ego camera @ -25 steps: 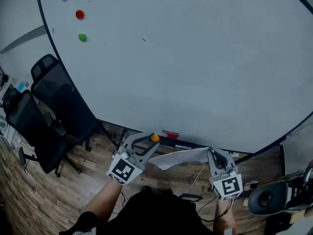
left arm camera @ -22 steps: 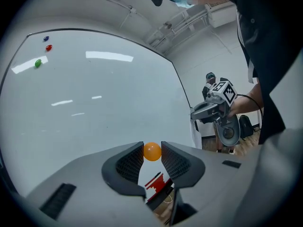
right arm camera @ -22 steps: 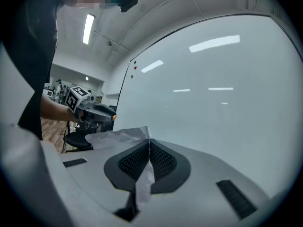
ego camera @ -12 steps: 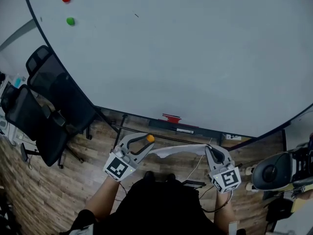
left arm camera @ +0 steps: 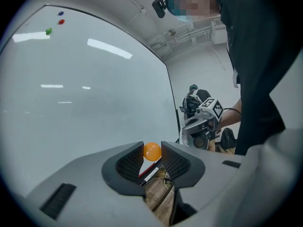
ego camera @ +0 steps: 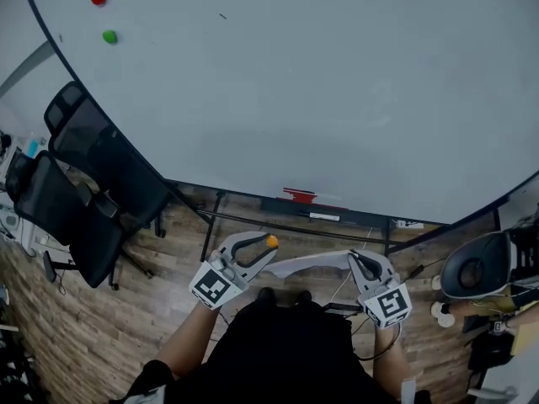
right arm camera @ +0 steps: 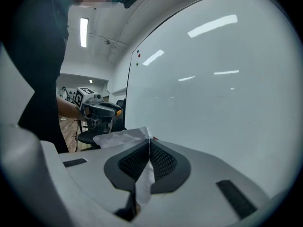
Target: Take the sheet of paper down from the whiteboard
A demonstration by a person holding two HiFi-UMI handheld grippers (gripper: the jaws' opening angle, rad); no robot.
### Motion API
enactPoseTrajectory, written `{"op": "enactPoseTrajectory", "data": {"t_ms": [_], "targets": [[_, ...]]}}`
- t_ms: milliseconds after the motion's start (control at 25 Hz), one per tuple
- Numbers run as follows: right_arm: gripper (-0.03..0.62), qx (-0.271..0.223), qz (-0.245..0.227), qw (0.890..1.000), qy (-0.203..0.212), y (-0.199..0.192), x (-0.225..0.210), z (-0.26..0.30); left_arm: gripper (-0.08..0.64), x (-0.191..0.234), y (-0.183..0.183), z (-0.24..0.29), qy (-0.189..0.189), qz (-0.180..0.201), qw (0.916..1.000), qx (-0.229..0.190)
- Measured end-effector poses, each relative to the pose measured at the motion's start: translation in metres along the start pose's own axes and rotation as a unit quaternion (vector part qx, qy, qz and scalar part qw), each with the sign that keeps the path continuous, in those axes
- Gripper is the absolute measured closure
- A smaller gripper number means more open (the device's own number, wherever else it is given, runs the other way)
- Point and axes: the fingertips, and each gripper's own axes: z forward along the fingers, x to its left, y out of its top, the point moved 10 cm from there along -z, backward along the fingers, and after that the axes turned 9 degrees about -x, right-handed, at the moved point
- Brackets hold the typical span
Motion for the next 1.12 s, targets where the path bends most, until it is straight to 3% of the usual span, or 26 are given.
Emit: {"op": "enactPoseTrajectory", "data": {"t_ms": [320, 600, 1120], "targets": [[0.574, 0.004, 0.001, 1.0, 0.001, 0.0, 0.0, 0.005, 0.433, 0.003, 0.004, 0.007, -0.02, 0.017, 0.9996, 0.004], [0.574, 0.007, 0.006, 1.0, 0.006, -0.001, 0.001, 0.006, 0.433, -0.004, -0.004, 0.008, -0.023, -0.009, 0.9997, 0.008], [0.575, 0.004, 0.006, 1.0, 0.015, -0.003, -0.003, 0.009, 0.433, -0.007, -0.007, 0.012, -0.035, -0.01, 0.9993, 0.007]]}}
